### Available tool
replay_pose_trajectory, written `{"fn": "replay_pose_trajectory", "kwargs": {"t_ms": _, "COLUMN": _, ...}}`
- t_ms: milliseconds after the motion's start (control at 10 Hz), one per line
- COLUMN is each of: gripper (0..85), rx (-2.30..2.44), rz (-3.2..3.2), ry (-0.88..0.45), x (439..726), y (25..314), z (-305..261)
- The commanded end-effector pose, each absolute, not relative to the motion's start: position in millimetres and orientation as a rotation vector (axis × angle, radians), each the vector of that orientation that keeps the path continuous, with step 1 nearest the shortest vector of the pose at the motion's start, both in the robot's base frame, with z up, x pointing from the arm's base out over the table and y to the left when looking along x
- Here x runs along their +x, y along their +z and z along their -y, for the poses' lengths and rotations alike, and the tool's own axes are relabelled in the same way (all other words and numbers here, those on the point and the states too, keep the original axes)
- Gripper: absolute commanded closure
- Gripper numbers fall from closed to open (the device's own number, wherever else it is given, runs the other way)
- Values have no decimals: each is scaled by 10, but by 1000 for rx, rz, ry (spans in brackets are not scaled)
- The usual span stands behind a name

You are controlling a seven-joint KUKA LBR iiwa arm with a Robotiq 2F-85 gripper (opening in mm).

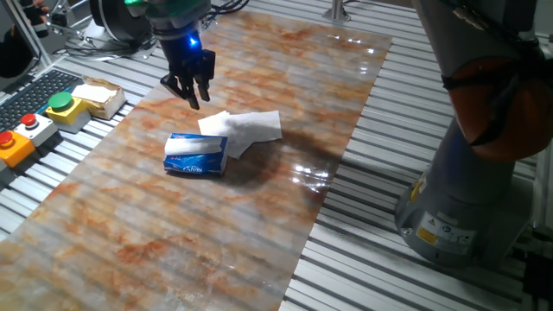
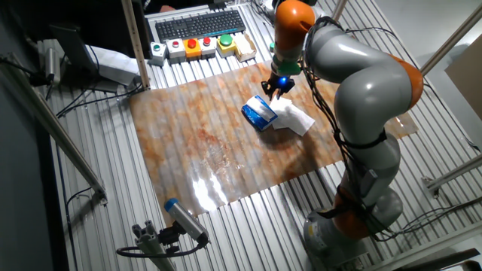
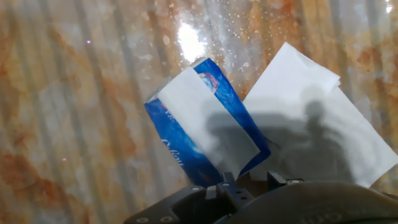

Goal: Pull out a napkin

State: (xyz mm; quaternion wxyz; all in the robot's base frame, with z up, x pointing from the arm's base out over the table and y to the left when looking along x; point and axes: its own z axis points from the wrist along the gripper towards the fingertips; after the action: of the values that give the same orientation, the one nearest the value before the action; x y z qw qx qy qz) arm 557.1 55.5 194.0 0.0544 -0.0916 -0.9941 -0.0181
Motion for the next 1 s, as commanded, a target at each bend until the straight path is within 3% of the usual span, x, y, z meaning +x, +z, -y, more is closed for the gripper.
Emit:
{"fn": "replay_pose_trajectory", "kwargs": {"t_ms": 0, "gripper": 510, "rx": -310, "rz": 3013, "ry": -69, "x": 5576, "y": 1955, "z": -562}}
{"fn": "replay_pose_trajectory", "kwargs": {"t_ms": 100, "gripper": 340, "rx": -428, "rz": 3002, "ry": -108, "x": 5576, "y": 1955, "z": -562}}
{"fn": "replay_pose_trajectory", "kwargs": {"t_ms": 500, "gripper": 340, "rx": -403, "rz": 2998, "ry": -4, "x": 5576, "y": 1955, "z": -562}}
{"fn": "replay_pose_trajectory", "kwargs": {"t_ms": 700, "gripper": 340, "rx": -396, "rz": 2976, "ry": -88, "x": 5576, "y": 1955, "z": -562}}
{"fn": "replay_pose_trajectory", "kwargs": {"t_ms": 900, "gripper": 340, "rx": -363, "rz": 2967, "ry": -33, "x": 5576, "y": 1955, "z": -562}}
